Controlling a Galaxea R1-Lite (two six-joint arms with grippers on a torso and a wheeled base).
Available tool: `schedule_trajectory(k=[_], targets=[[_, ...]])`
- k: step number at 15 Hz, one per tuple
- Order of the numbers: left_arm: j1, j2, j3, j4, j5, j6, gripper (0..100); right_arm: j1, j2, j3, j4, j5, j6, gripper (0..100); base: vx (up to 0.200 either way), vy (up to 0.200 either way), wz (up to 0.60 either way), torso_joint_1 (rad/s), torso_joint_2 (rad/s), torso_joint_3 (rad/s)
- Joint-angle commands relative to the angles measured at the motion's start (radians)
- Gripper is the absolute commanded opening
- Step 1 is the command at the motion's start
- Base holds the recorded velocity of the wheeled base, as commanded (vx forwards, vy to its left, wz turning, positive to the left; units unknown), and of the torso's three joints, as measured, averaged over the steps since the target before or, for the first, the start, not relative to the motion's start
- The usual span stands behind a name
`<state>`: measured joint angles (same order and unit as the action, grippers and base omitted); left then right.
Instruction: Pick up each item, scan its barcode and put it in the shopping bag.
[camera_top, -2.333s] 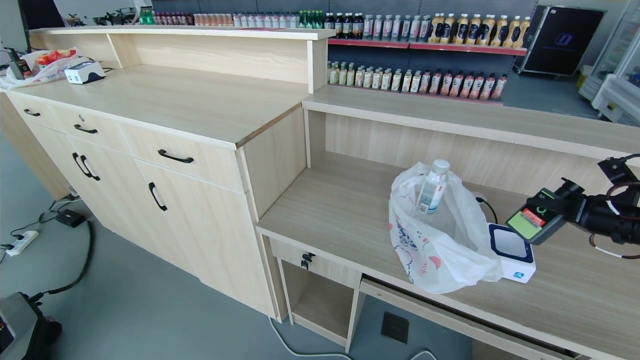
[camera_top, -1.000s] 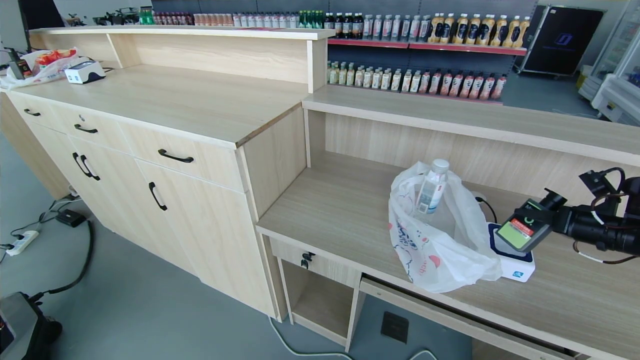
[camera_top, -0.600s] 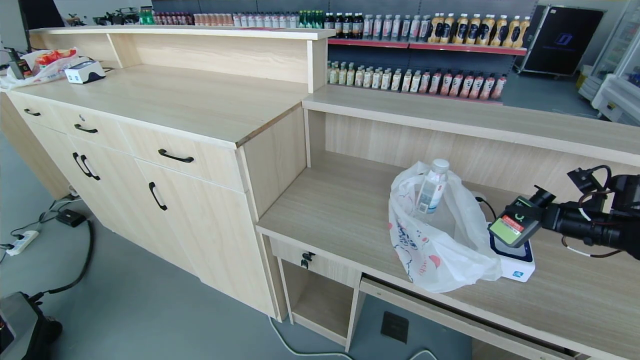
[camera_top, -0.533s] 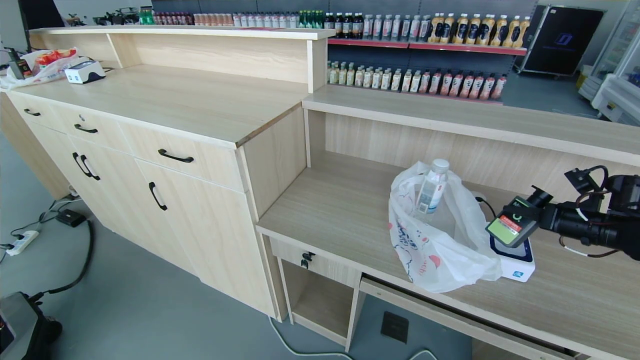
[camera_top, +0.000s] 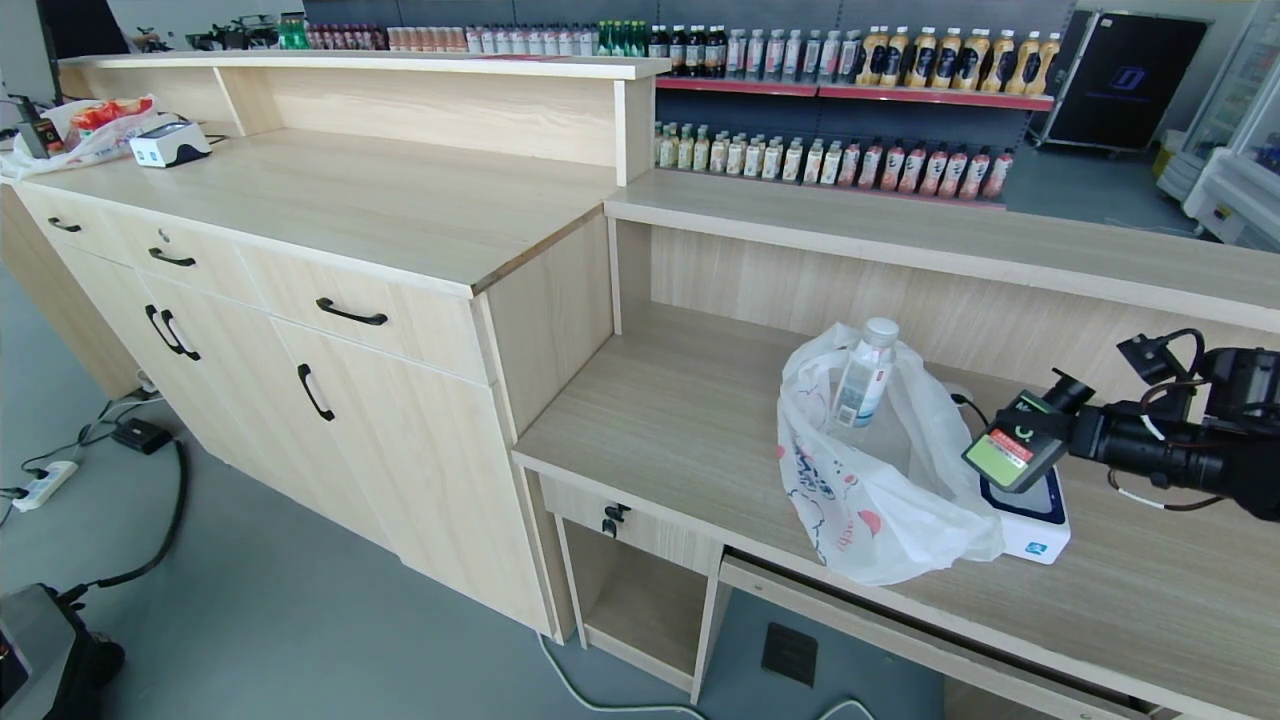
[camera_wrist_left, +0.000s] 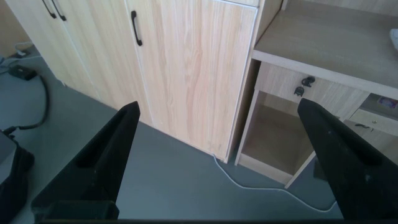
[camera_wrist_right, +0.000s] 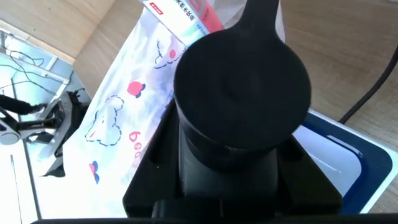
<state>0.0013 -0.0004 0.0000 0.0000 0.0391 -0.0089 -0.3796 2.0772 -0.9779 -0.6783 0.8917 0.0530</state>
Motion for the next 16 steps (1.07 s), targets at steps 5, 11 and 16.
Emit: schedule_trajectory(k=[5, 11, 16], targets=[[0.000, 0.000, 0.000, 0.000, 0.001, 0.000, 100, -0.001, -0.287, 0.120, -0.044, -0.528, -0.324, 0, 0.000, 0.000, 0.00, 0.000, 0.00, 0.000], [0.000, 0.000, 0.000, 0.000, 0.001, 0.000, 100, 0.031, -0.319, 0.182, -0.149, -0.639, -0.427, 0, 0.000, 0.000, 0.20, -0.001, 0.00, 0.001], [0.000, 0.000, 0.000, 0.000, 0.001, 0.000, 100, 0.059, -0.261, 0.215, -0.205, -0.629, -0.423, 0, 0.000, 0.000, 0.12, -0.001, 0.00, 0.000]])
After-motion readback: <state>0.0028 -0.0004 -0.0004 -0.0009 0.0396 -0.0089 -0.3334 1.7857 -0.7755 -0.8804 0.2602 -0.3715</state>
